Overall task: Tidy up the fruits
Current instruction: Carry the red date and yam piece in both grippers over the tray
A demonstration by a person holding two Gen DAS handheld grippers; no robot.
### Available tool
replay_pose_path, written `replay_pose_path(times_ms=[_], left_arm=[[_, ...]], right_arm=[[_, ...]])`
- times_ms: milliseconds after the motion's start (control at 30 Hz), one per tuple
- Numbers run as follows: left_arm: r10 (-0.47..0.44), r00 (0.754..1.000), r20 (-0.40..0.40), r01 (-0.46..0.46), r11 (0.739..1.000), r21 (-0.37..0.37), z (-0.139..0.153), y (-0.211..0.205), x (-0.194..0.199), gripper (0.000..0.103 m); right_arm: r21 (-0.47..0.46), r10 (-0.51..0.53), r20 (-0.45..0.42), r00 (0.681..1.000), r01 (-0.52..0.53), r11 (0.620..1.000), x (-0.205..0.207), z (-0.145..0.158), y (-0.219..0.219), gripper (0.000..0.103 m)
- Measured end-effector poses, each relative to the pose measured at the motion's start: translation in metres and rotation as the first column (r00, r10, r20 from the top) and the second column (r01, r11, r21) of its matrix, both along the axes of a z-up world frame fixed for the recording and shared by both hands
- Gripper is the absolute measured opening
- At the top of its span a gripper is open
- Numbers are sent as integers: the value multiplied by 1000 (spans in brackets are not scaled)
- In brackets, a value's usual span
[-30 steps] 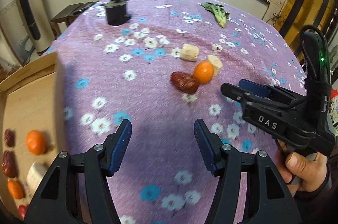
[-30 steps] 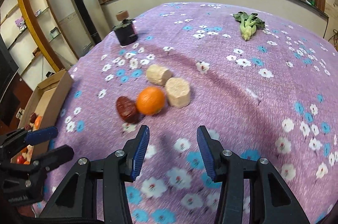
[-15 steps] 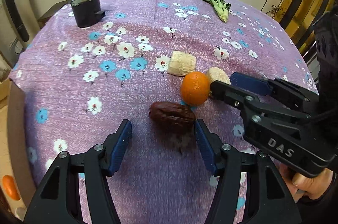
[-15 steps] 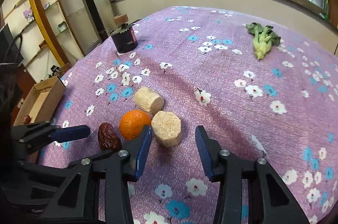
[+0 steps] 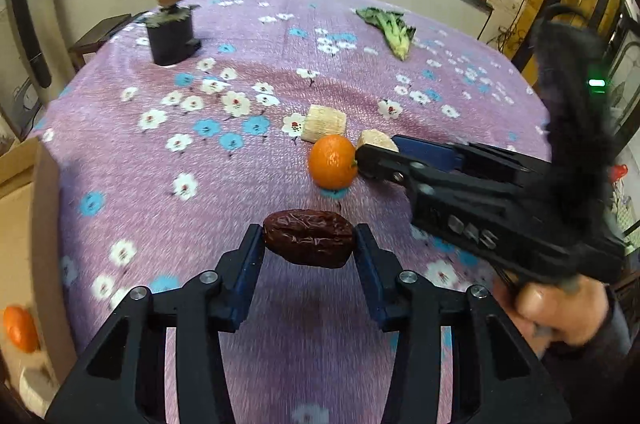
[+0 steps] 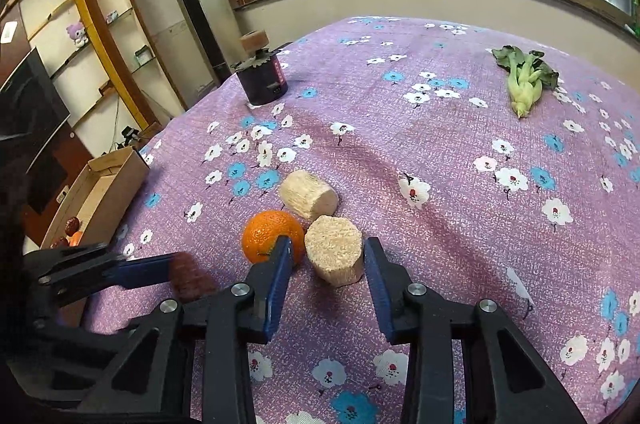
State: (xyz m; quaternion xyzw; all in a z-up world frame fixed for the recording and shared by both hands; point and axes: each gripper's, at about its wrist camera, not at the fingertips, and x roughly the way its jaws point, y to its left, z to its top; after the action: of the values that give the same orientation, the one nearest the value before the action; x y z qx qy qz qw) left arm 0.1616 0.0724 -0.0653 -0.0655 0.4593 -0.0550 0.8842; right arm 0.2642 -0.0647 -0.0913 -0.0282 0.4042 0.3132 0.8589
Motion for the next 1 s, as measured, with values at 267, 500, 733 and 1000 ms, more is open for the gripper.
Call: replay_pose_path(times_ms=[267,500,733,1000], left_arm=[[17,999,36,-17,1000,5,22,11,-30,44],[33,998,61,-34,999,25,30,18,-50,44],[59,995,83,-65,995,71,35,26,-74,44],[106,990,97,-114,990,81,37,47,-97,44]], right_arm=[[-54,-43,18,999,44,998,-7,4,-1,30],[-23,-66,61,996,67,997,-55,29,-15,30],[56,-25,81,996,20,998,-108,55,-8,30],[56,32,98,995,-38,998,-140,64,16,30]])
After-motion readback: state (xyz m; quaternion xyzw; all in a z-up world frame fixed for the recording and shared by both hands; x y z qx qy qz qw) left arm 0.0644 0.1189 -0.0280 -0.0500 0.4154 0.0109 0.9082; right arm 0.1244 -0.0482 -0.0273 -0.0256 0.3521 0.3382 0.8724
